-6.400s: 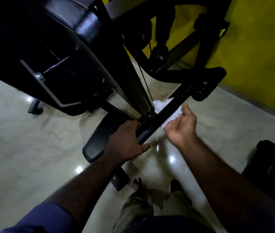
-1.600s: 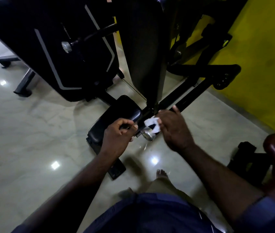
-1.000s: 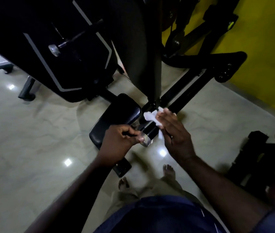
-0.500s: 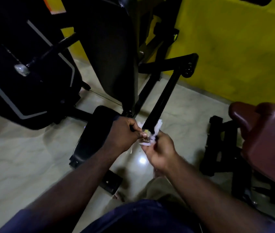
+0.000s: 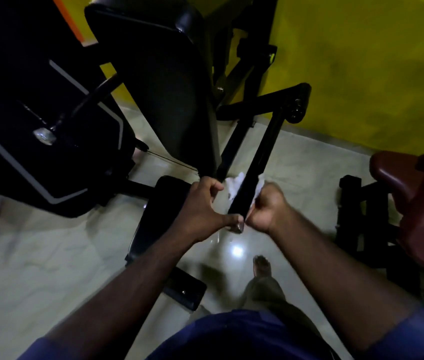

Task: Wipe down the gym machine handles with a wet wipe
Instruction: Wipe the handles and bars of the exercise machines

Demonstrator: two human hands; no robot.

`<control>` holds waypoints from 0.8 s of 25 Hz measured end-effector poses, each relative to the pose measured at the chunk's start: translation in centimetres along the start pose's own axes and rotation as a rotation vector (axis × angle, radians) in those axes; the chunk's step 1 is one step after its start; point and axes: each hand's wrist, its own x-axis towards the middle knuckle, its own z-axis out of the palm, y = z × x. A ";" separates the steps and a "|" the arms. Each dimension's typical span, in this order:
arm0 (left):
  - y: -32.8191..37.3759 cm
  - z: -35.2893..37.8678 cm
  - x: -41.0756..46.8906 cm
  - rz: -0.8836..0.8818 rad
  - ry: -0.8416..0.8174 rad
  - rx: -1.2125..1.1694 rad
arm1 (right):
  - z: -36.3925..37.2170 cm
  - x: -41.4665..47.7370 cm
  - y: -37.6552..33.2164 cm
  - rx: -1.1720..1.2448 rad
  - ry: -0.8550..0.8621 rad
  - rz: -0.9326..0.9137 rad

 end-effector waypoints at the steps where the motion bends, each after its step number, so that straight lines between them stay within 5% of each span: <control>1: 0.4 0.2 0.5 -0.037 -0.004 -0.061 | 0.5 1.4 -2.4 -0.062 0.004 -0.045; 8: 5.1 3.2 5.6 -0.142 0.028 0.071 | -1.7 3.5 -3.4 -0.033 -0.094 -0.002; 13: 6.1 5.1 9.1 -0.163 -0.033 0.163 | 1.0 12.3 -15.5 -0.108 0.019 -0.204; 16: 6.5 6.8 10.2 -0.194 -0.010 0.171 | 0.0 15.0 -17.4 -0.402 0.139 -0.350; 20: 7.0 8.1 10.5 -0.216 0.032 0.263 | -3.5 10.4 -8.5 -0.945 0.155 -0.535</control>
